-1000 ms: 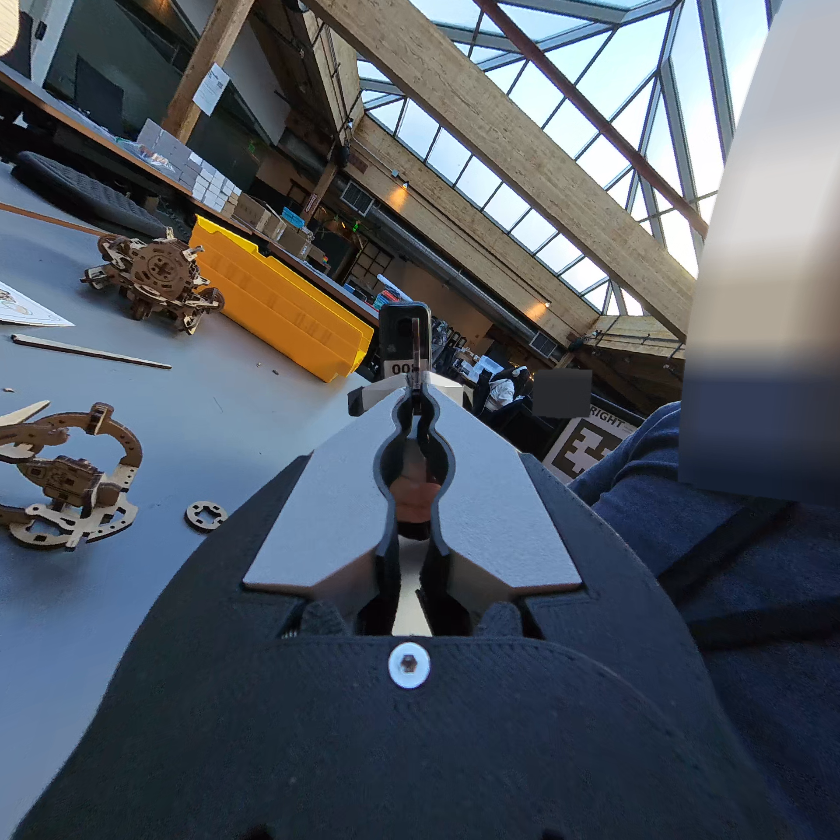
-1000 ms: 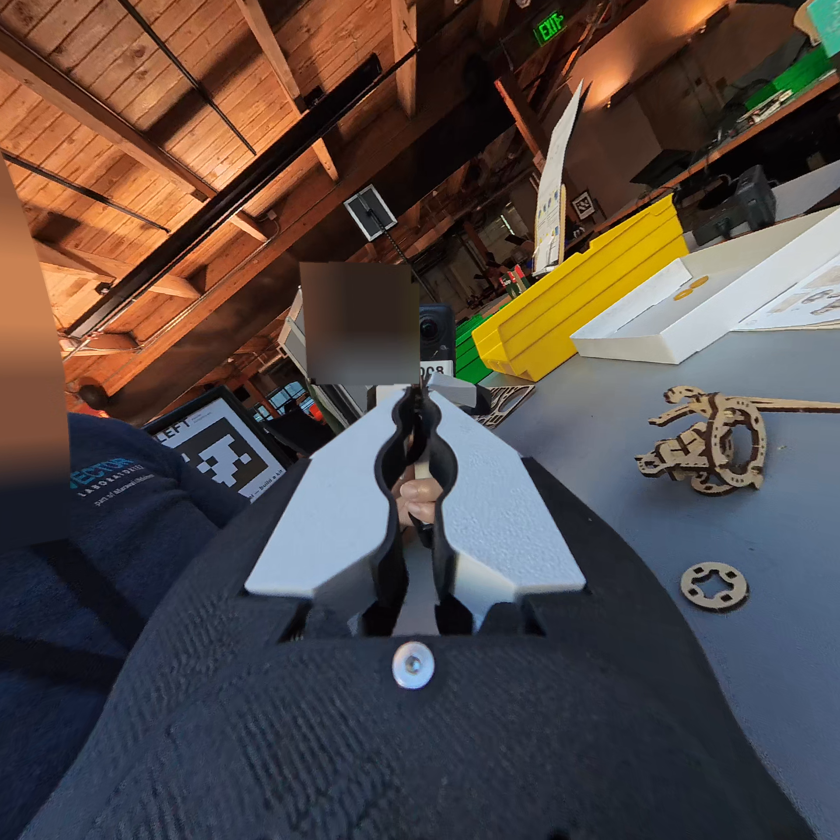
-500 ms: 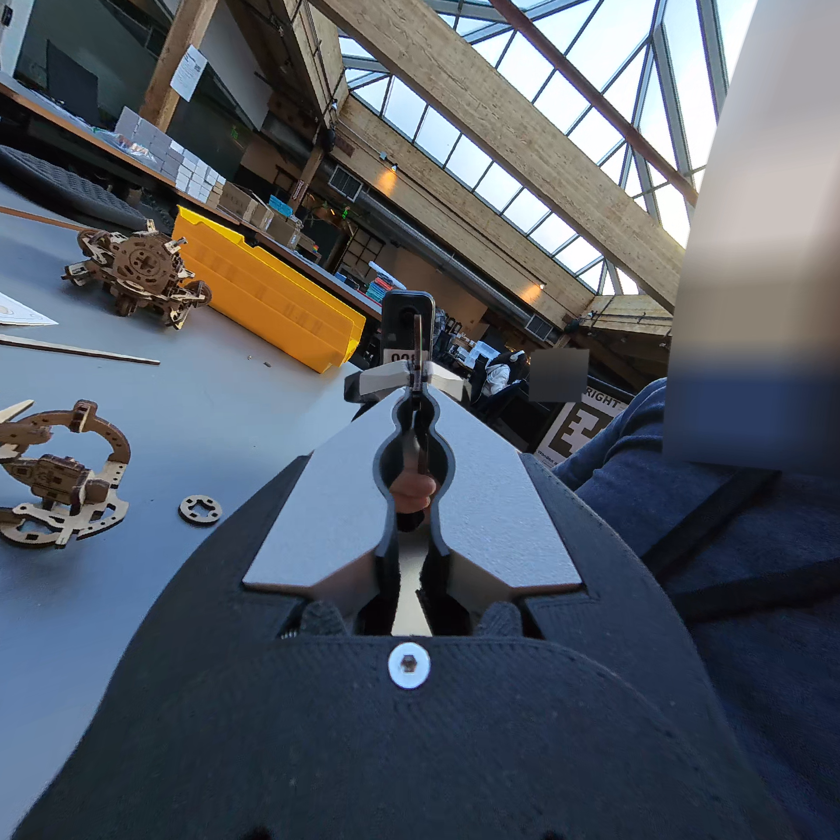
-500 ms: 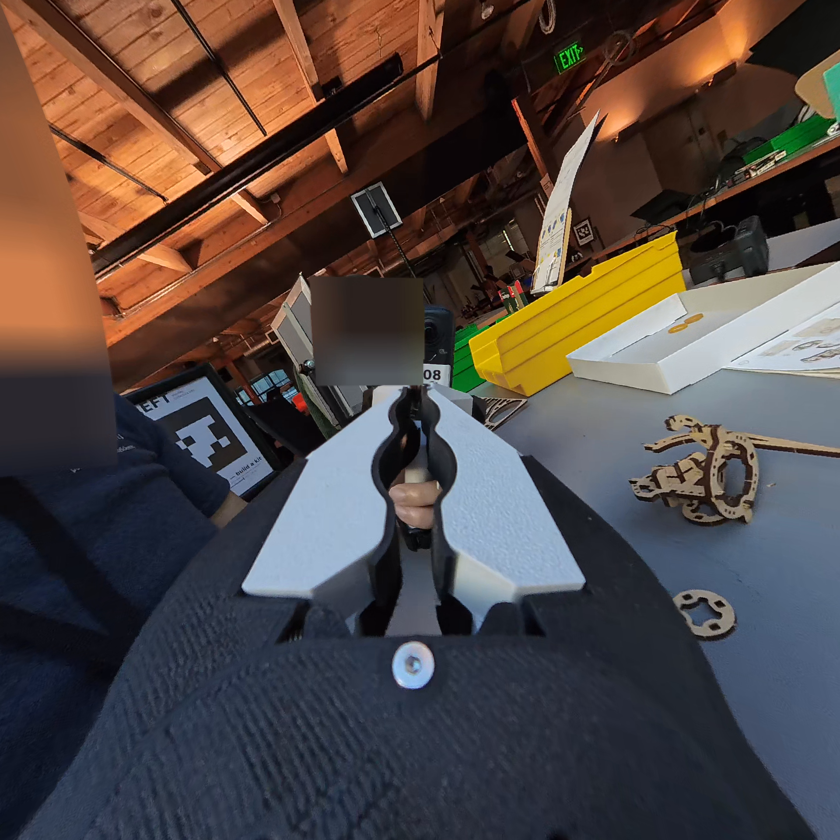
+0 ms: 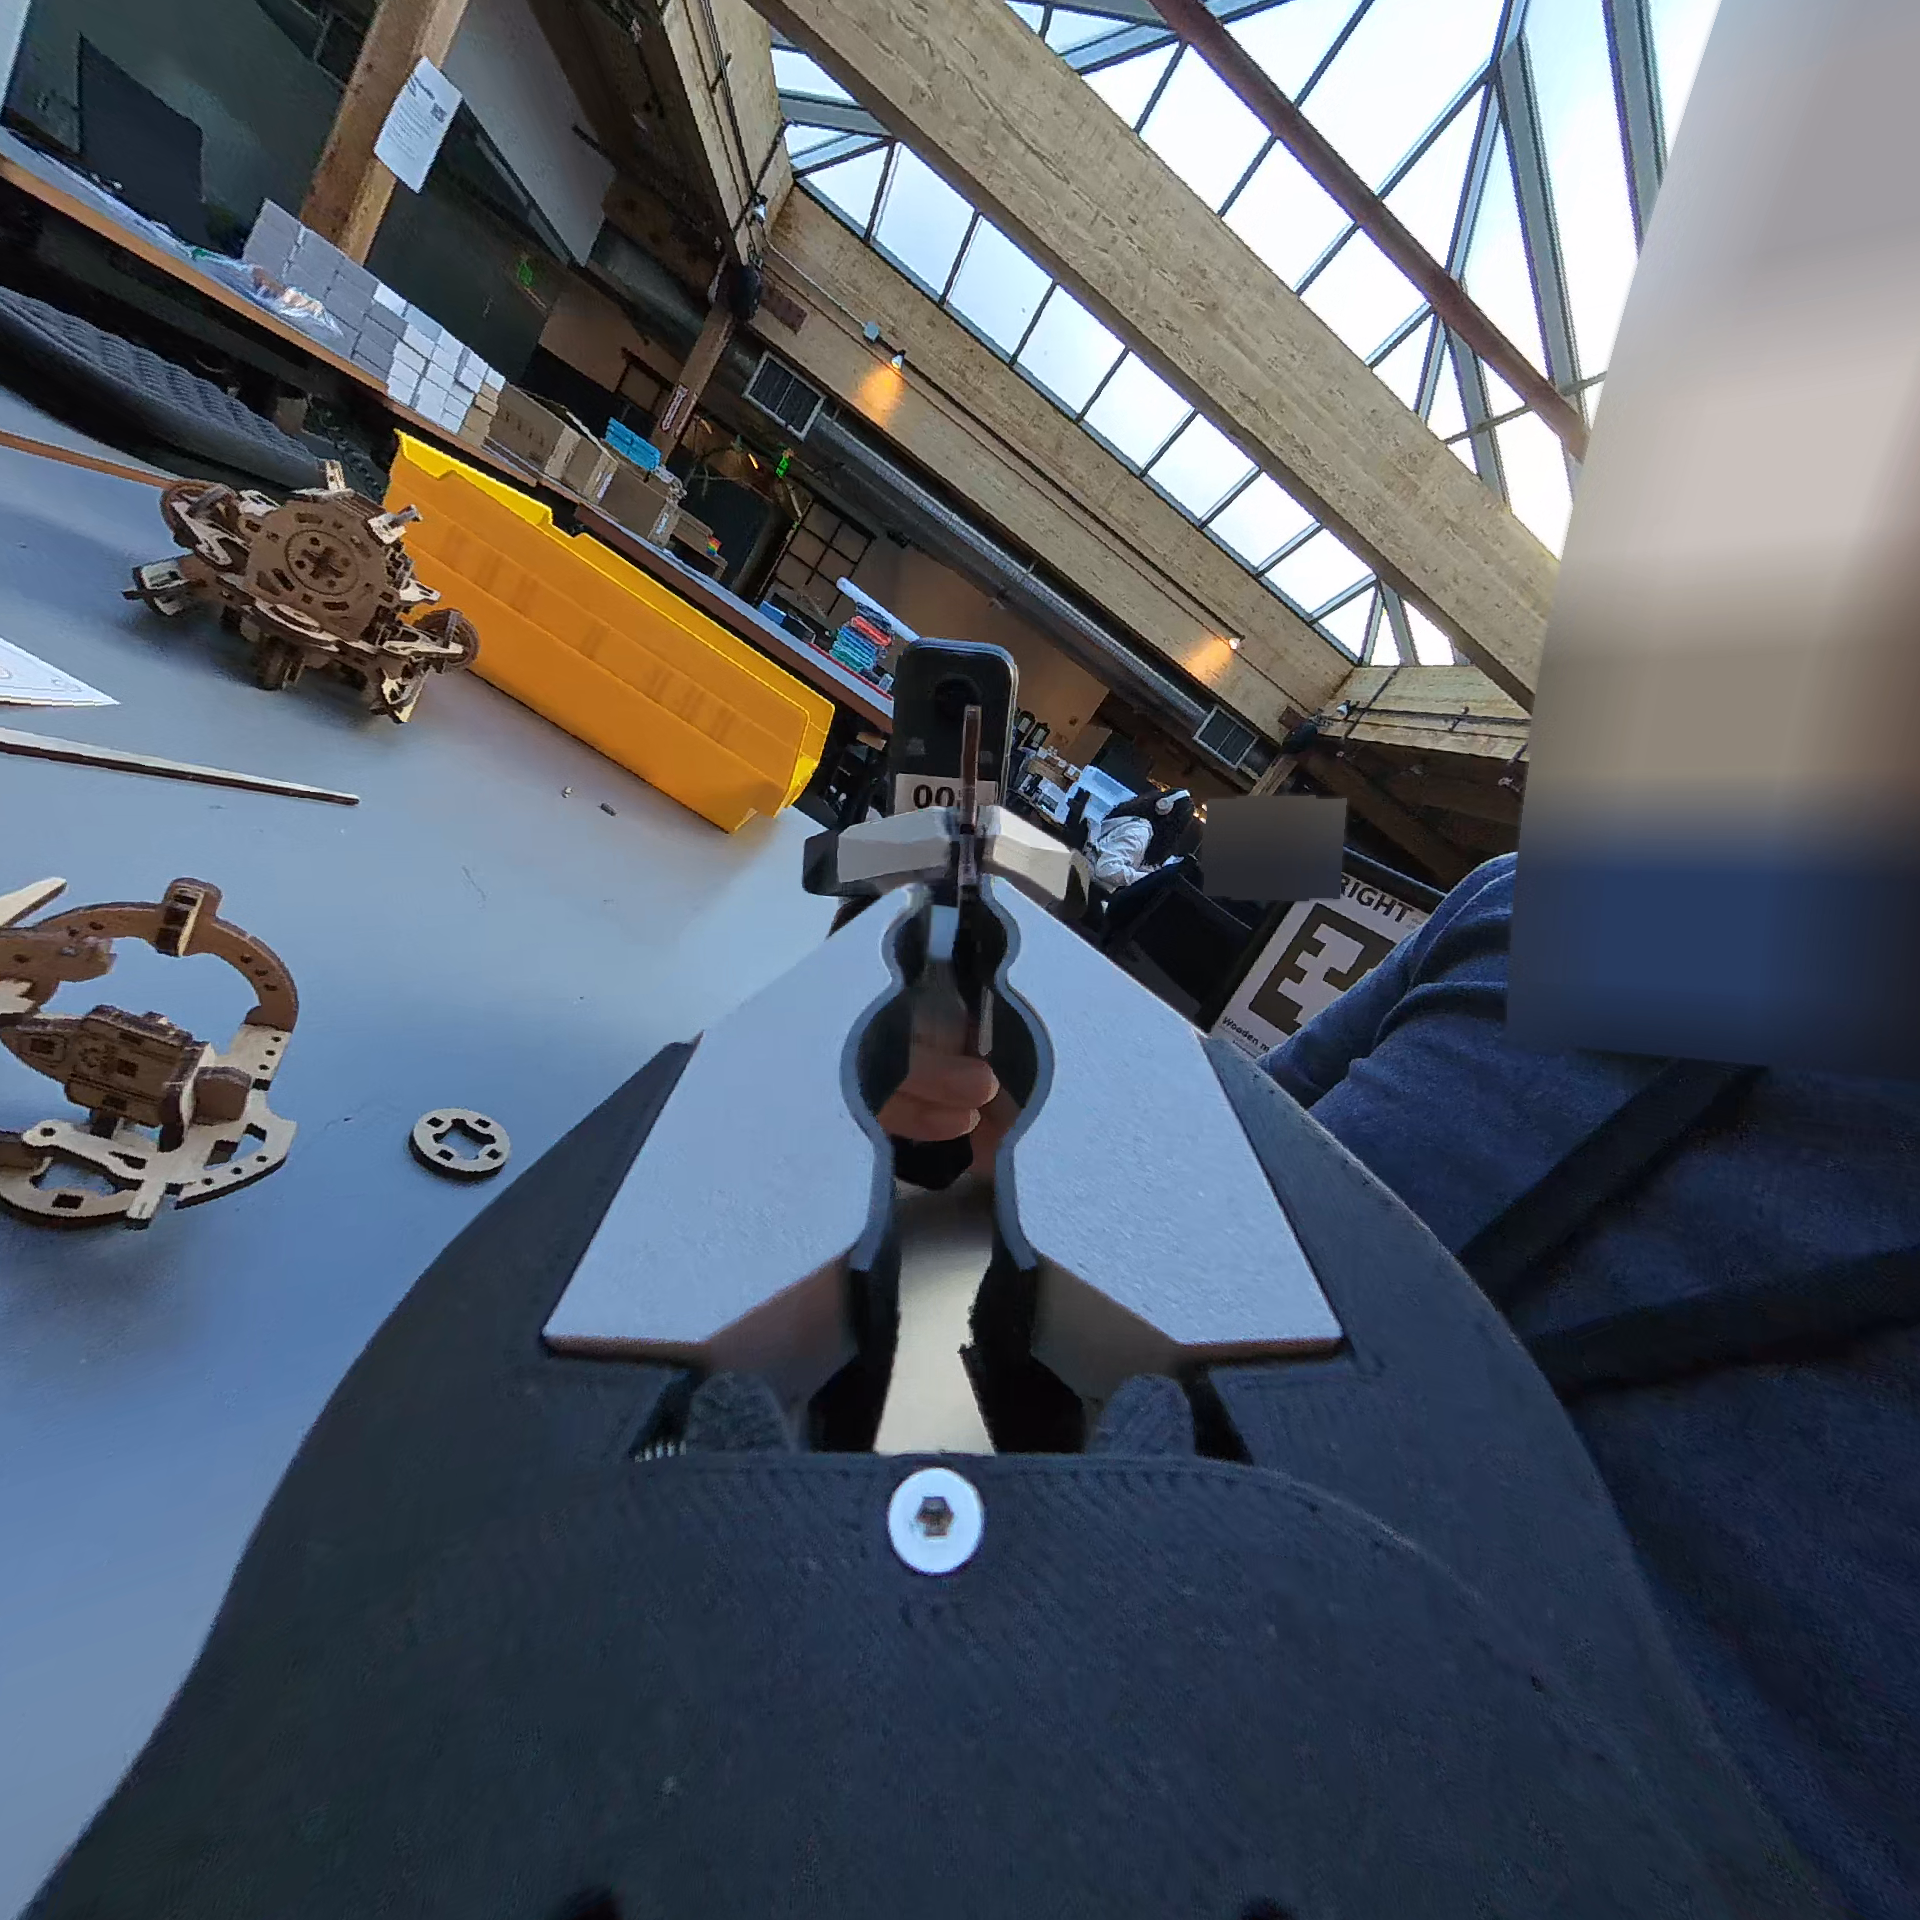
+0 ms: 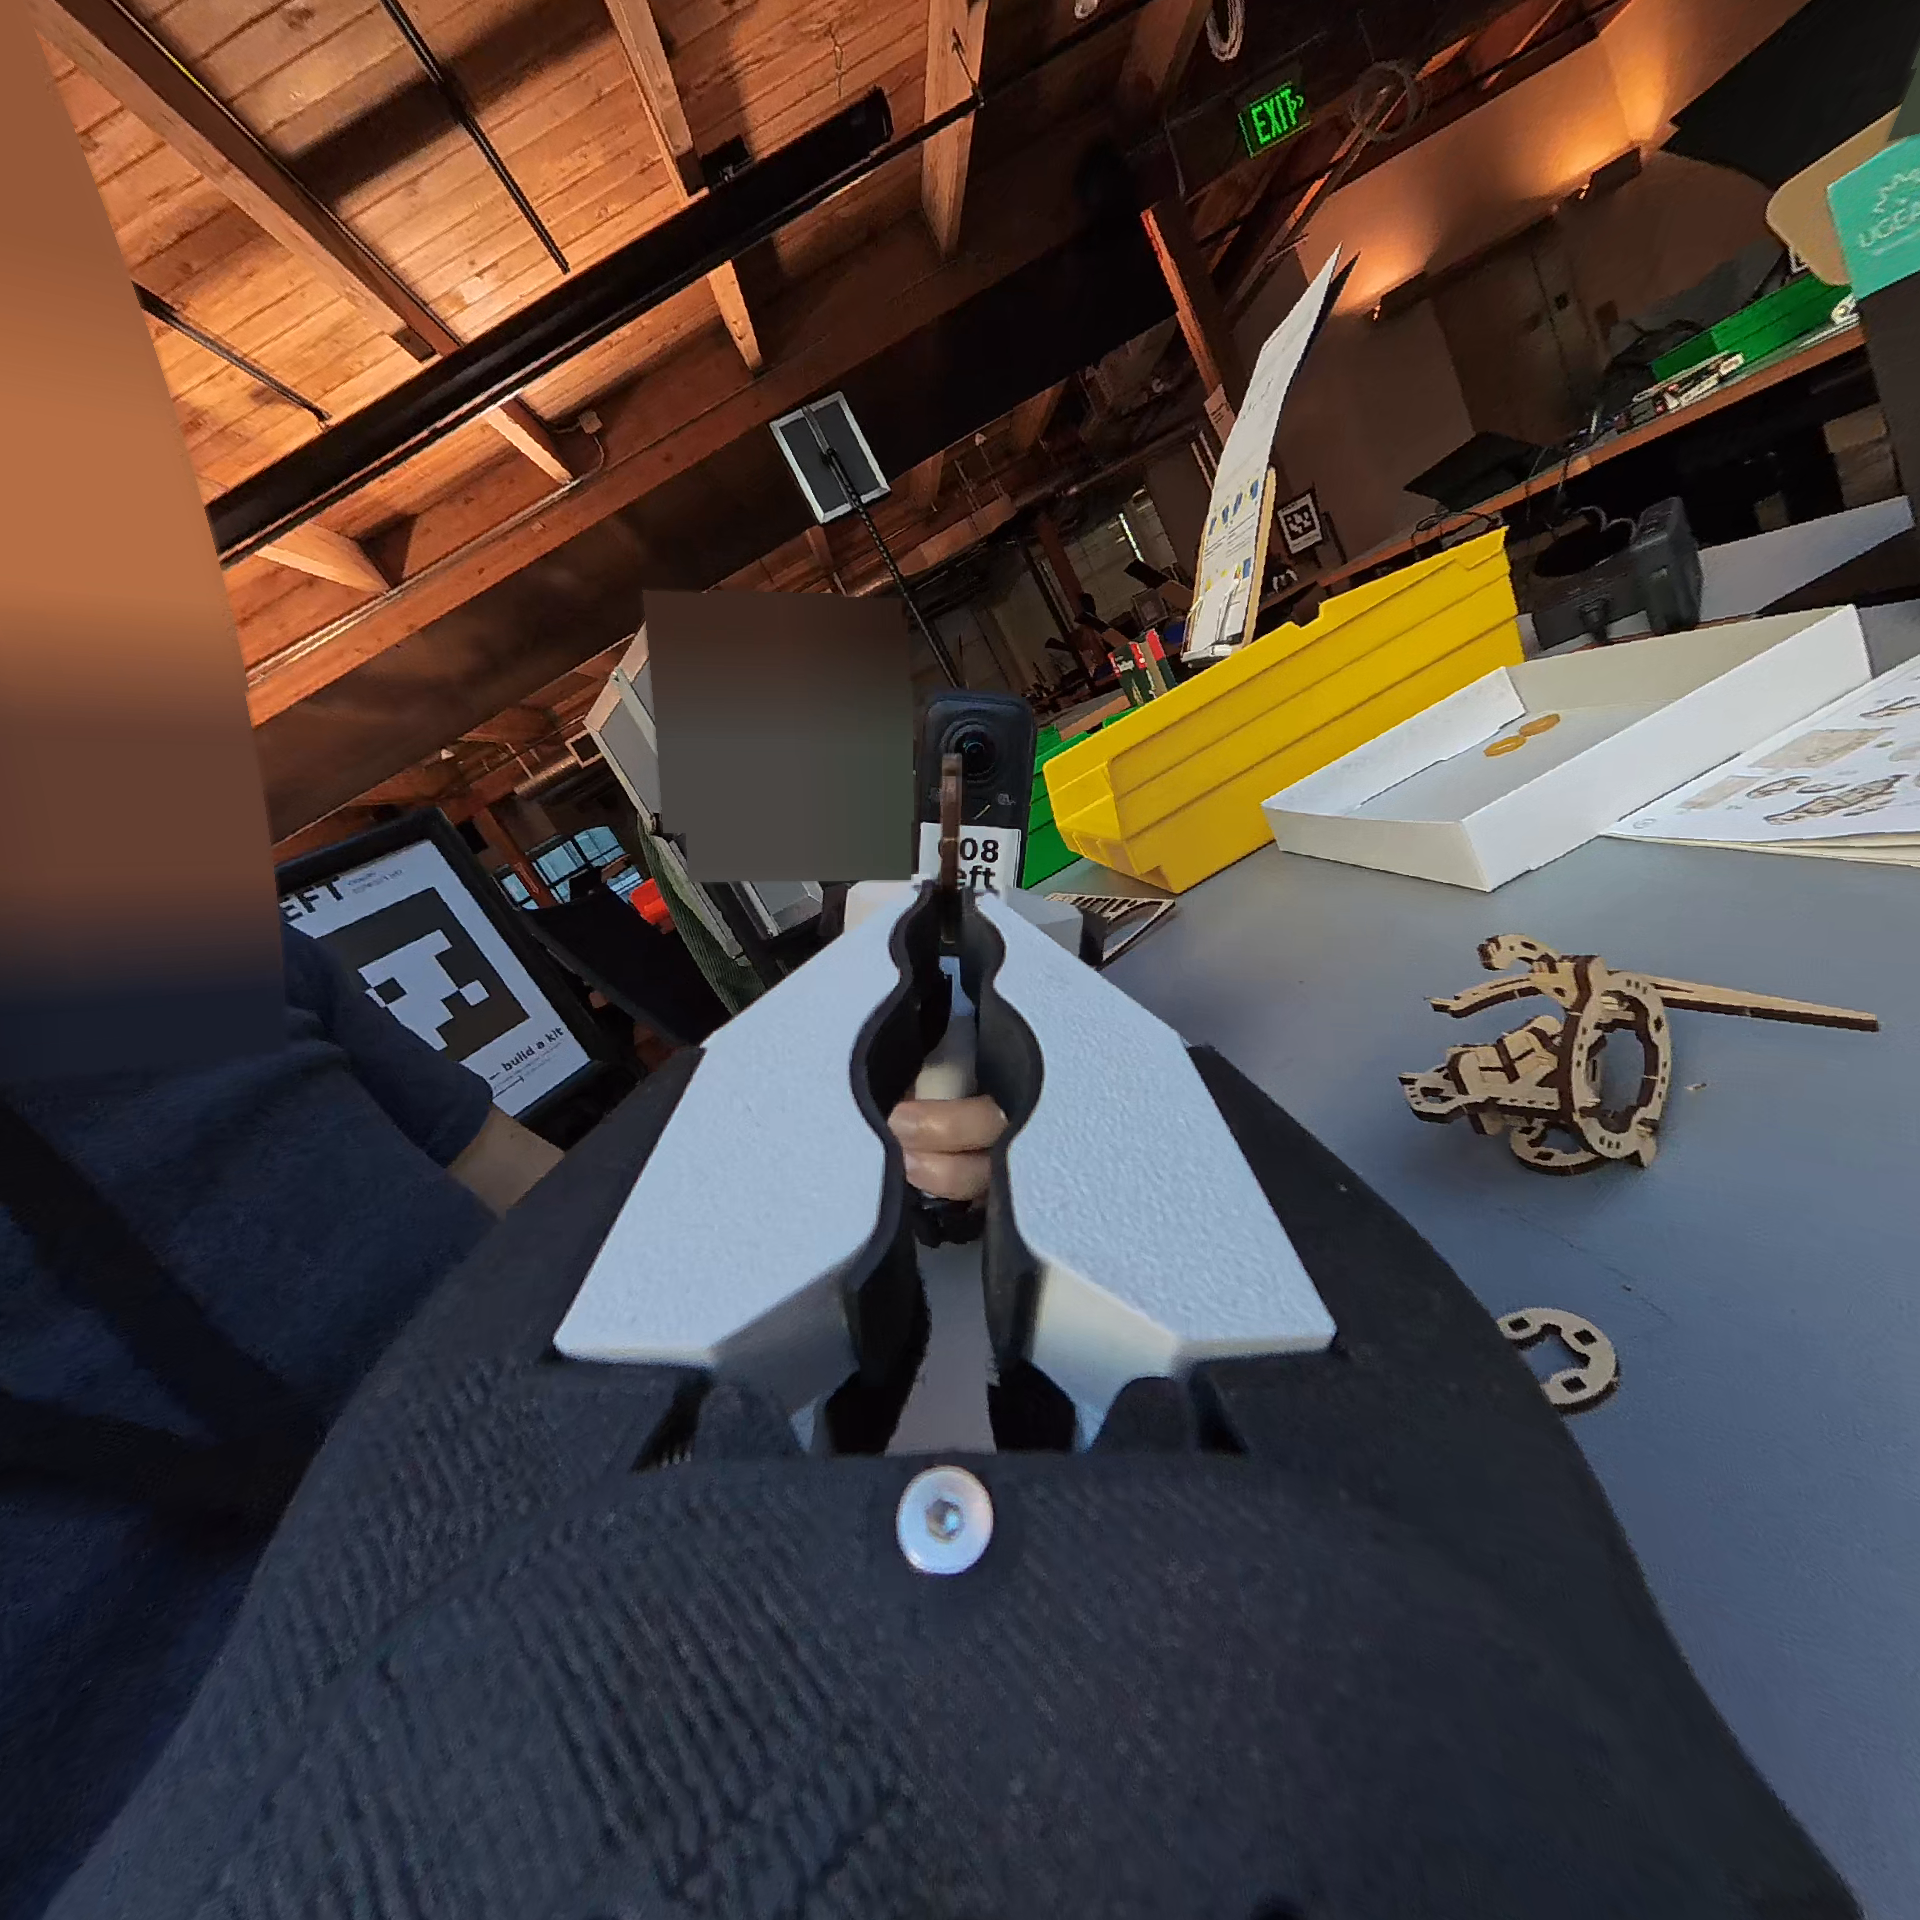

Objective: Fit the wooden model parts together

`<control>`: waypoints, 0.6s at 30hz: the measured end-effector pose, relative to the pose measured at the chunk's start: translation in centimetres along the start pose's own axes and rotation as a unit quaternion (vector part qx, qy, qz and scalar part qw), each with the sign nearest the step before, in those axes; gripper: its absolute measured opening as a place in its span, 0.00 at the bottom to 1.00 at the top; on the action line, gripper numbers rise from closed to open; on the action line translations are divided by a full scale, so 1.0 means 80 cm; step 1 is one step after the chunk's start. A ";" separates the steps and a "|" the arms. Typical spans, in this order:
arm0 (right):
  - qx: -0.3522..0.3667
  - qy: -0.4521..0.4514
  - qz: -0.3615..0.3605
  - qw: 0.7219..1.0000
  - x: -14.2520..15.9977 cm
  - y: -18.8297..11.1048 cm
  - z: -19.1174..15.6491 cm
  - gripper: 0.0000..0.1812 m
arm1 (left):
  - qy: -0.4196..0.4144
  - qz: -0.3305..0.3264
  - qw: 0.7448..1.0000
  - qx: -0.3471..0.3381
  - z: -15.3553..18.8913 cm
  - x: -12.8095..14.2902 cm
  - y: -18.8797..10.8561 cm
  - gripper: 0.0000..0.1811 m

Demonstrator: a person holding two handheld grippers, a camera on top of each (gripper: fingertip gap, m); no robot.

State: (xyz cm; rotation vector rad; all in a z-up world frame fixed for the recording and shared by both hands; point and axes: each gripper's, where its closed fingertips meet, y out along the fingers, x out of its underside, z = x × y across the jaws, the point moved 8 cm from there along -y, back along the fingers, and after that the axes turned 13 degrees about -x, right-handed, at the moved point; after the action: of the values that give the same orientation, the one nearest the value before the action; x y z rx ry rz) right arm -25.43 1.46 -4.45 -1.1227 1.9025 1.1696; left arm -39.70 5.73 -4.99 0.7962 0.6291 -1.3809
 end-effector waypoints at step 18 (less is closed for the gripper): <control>0.194 -0.062 0.058 0.977 -0.022 -0.057 0.015 0.00 | 0.260 -0.181 0.930 -0.188 -0.111 -0.057 -0.035 0.24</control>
State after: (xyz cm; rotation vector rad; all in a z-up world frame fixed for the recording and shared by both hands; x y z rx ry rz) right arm -20.49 2.02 -5.19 -0.7200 2.0071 0.8523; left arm -42.37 15.56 -7.06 0.7547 1.4707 -1.3135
